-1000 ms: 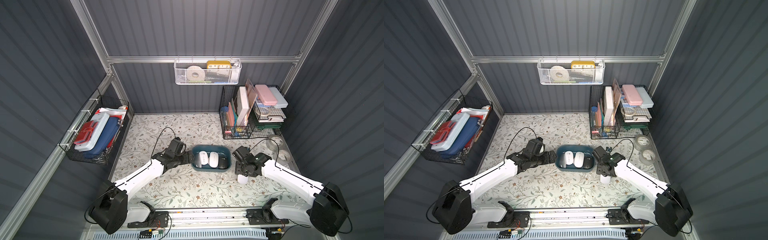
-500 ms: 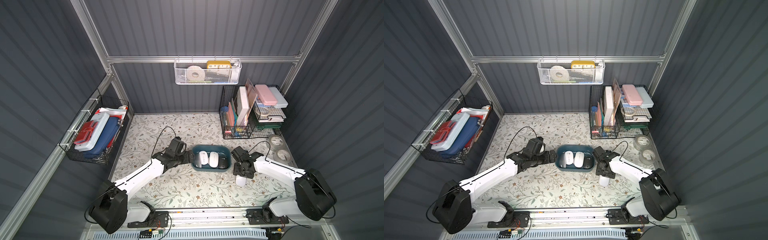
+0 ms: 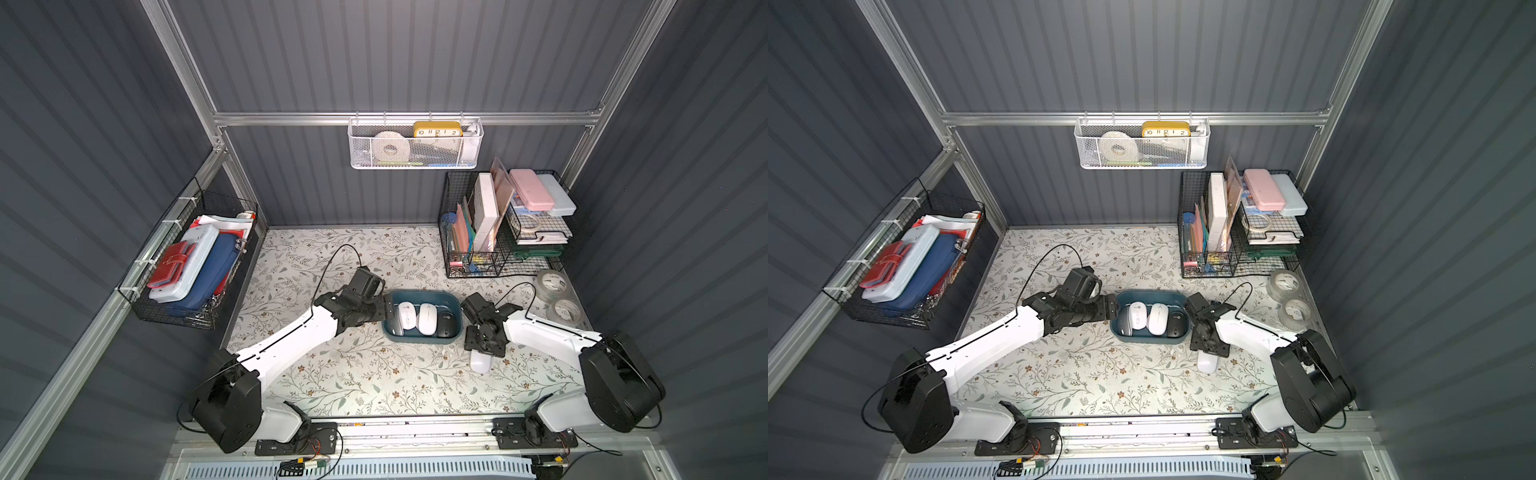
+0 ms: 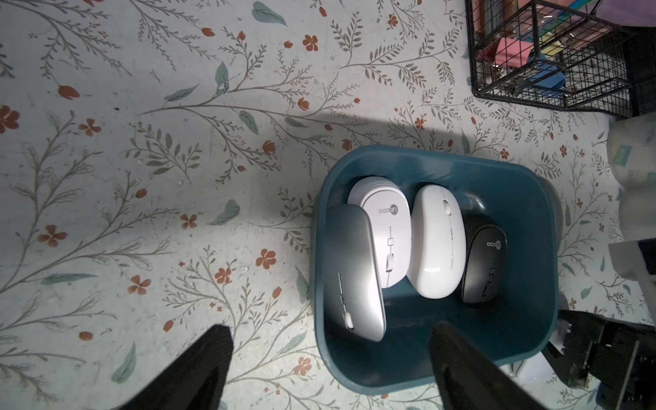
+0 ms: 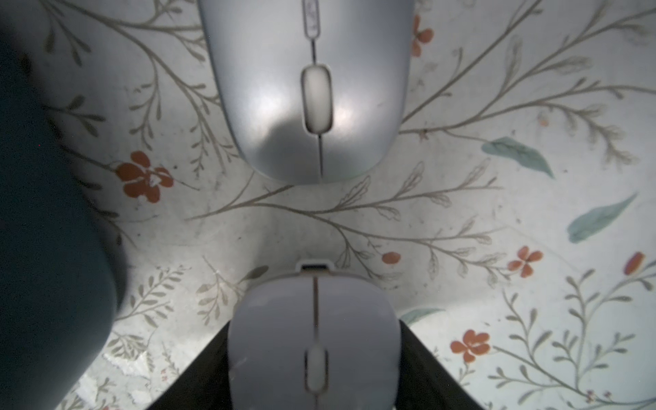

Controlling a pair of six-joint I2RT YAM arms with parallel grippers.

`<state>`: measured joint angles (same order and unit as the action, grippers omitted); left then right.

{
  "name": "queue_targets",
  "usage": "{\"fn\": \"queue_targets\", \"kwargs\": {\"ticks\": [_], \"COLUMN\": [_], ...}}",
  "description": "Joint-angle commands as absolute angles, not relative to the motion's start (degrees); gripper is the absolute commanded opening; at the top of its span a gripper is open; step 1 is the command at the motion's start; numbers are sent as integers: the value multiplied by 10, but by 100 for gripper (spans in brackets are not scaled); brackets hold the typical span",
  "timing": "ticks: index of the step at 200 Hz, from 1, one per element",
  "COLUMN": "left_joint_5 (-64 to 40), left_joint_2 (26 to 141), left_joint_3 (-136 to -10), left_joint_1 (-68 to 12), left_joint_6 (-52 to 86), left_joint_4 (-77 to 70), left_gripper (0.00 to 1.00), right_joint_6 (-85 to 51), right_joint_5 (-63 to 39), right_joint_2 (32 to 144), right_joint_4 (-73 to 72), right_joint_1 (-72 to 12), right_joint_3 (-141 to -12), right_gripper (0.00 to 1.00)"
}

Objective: Take out the mouse from the storage box
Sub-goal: Place the mouse at the center of the board, then pick up the mouse from the storage box.

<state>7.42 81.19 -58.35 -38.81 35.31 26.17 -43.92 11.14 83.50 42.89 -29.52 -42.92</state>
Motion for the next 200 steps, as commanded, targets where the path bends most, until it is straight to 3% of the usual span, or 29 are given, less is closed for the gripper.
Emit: {"fn": "queue_targets", "kwargs": {"ticks": [1, 77, 200], "left_joint_5": [98, 126, 174], "left_joint_2": [833, 959, 1109], "left_joint_3": [-613, -738, -843], "left_joint_1": [-409, -471, -475], "left_joint_6": [378, 413, 446], "left_joint_4": [306, 376, 454], "left_gripper": [89, 80, 65], "right_joint_6": [-438, -435, -405], "right_joint_5": [121, 130, 80], "right_joint_2": [834, 721, 612], "right_joint_4": [424, 447, 389], "right_joint_1": [-293, -294, -297], "right_joint_3": [-430, -432, -413], "right_gripper": [70, 74, 77]}}
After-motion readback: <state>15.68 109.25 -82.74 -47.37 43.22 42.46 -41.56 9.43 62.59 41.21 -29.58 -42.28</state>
